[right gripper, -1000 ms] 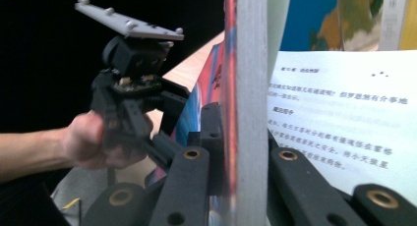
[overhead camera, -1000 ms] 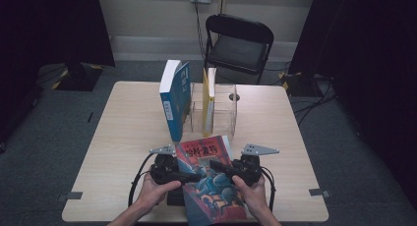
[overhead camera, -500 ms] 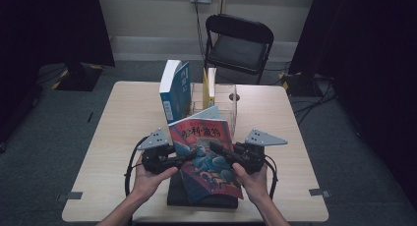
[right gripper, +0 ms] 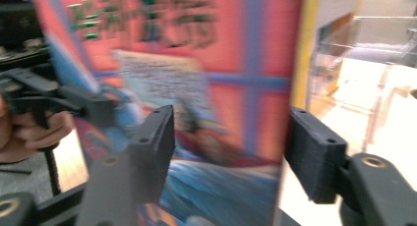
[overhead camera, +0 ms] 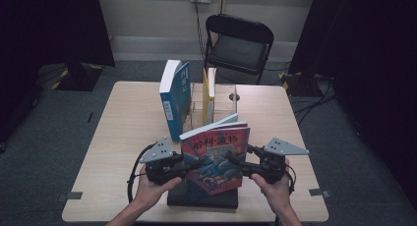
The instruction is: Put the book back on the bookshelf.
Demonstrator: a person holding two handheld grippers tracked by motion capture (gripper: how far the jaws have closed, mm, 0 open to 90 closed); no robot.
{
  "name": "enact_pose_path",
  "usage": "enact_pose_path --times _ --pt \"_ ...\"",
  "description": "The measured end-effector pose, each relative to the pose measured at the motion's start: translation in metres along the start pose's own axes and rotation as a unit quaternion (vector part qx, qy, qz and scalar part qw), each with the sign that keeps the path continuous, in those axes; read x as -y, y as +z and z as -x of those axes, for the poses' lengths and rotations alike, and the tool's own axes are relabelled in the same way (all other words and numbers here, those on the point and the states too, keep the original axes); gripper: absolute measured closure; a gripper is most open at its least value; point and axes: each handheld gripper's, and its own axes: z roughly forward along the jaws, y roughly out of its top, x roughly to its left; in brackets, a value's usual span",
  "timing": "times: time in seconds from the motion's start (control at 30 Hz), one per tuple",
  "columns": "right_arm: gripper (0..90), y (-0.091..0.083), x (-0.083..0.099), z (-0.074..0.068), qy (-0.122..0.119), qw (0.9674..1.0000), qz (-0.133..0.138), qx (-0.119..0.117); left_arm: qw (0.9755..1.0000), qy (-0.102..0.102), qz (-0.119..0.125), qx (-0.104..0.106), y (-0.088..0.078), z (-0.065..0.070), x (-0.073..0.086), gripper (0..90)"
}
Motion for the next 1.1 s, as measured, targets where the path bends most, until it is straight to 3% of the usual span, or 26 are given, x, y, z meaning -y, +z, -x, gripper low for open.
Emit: enact_pose_path --times 0.07,0.27,0.4,0.53,0.67,0.8,0.87,0.97,1.0,1.03,1.07,1.1 --pt "32.5 -0.001 0.004 0.009 0.014 0.9999 0.002 0.005 1.0 0.004 0.002 -0.001 0.001 0.002 0.0 73.5" --pt "27.5 0.017 0.014 0.015 0.027 0.9988 -0.013 -0.038 0.9999 0.011 0.0 0.011 0.002 0.005 -0.001 73.2" --pt "33.5 0.02 0.014 0.014 0.018 0.9993 -0.015 -0.031 0.9999 0.005 -0.003 0.012 0.006 0.003 -0.001 71.1" --pt "38.8 0.017 0.014 0.014 0.019 0.999 -0.011 -0.04 0.9999 0.002 -0.011 0.01 0.012 0.002 -0.002 71.2" --pt "43.5 0.015 0.014 0.012 0.017 0.9986 -0.011 -0.049 1.0 -0.006 -0.002 0.004 0.021 0.001 -0.001 70.4" --pt "43.5 0.018 0.013 0.008 0.016 0.9978 -0.017 -0.061 0.9996 -0.03 0.002 0.001 0.03 -0.002 -0.005 70.8" --pt "43.4 0.023 0.012 0.006 0.011 0.998 -0.022 -0.059 0.9998 -0.019 -0.003 -0.01 0.031 -0.002 -0.008 71.3" --pt "43.4 0.027 0.005 0.006 0.008 0.998 -0.018 -0.06 0.9996 -0.005 0.013 -0.026 0.027 0.0 -0.011 73.7" --pt "42.7 0.027 0.003 0.005 0.006 0.9981 -0.013 -0.061 0.9991 0.011 0.017 -0.038 0.025 0.002 -0.013 74.3" --pt "40.1 0.027 0.0 0.004 0.002 0.9986 -0.008 -0.052 0.9973 0.039 0.015 -0.06 0.022 0.005 -0.015 74.5" --pt "36.7 0.026 -0.005 0.004 0.002 0.9994 -0.001 -0.034 0.9965 0.052 0.017 -0.063 0.018 0.006 -0.017 74.5" --pt "40.3 0.026 -0.007 0.006 0.006 0.9997 0.0 -0.023 0.9963 0.047 0.023 -0.069 0.014 0.004 -0.018 74.6"
